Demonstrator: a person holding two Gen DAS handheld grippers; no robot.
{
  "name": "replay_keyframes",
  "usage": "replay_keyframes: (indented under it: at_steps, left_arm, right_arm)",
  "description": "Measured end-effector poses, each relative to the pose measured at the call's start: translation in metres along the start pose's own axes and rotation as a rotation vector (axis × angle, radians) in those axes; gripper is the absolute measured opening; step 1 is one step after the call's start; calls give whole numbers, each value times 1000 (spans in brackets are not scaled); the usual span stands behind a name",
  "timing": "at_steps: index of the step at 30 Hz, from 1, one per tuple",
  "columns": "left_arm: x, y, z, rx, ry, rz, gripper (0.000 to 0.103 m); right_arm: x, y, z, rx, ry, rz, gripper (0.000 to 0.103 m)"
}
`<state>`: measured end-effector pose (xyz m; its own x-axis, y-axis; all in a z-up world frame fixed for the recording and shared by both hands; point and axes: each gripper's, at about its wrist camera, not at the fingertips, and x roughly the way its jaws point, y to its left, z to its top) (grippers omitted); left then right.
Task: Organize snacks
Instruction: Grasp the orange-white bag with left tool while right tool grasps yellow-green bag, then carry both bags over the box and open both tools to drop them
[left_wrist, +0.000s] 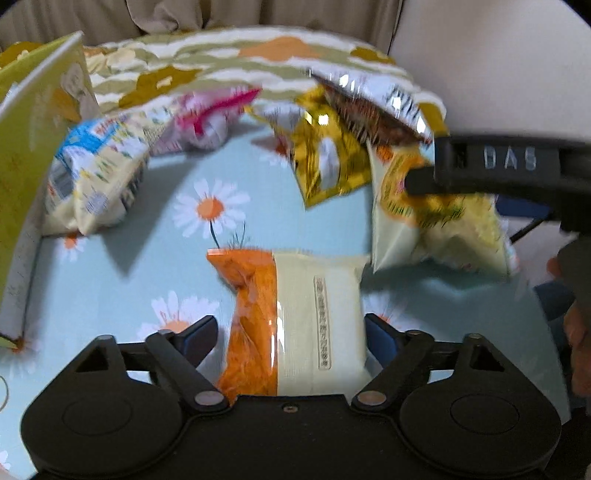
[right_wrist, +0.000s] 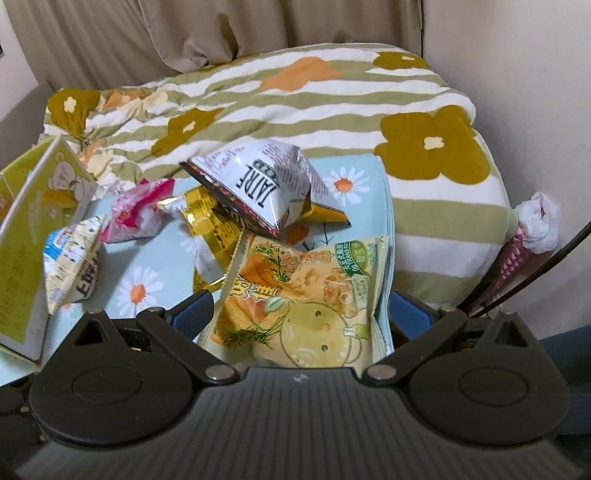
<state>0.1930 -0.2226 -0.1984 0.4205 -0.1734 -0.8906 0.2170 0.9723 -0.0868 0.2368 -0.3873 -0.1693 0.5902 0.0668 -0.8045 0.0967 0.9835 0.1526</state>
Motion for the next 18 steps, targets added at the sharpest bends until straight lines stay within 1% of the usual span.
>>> replay_keyframes:
  at_steps: [1,2,5,11,18]
  left_arm:
    - [4,0,-1,2,15,-8,81]
    - [4,-2,-3,23,-1,4,80]
    - [7,-5,-3,67,-3,31,75]
    - [9,5,5,62,-9,37,71]
    - [10,17,16,35,-13,57,70]
  right_arm:
    - [3,1,0,-1,3,-4,103]
    - [5,1,1,2,8,-6,103]
    - [10,4,2,-2,7,-21,103]
    - [19,7,4,-14,13,-47,103]
    - [33,21,-1,-107,19,-119,103]
